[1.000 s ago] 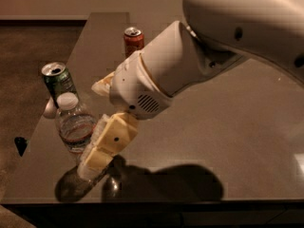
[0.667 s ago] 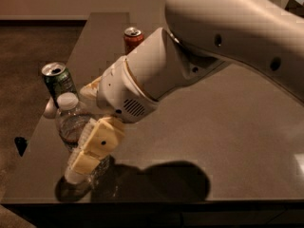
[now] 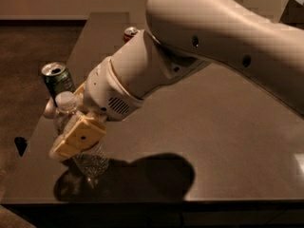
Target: Move water bottle near coke can
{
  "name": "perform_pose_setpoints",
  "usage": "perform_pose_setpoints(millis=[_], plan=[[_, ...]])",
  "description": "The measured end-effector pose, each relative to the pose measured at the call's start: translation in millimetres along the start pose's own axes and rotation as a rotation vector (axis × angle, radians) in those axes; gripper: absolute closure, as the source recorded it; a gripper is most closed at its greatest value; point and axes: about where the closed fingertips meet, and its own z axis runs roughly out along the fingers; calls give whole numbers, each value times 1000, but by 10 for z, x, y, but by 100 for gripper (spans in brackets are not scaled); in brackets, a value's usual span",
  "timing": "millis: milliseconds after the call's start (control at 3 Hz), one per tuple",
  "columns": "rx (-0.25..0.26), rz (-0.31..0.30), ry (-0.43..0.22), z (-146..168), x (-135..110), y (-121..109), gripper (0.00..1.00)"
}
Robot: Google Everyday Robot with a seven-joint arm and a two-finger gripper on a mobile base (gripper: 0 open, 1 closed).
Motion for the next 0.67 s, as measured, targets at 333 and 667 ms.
perform_pose_setpoints(millis=[333,667], plan=[[33,23,-3,-143,10,-119,63],[102,51,14,-453,28,-309,86]])
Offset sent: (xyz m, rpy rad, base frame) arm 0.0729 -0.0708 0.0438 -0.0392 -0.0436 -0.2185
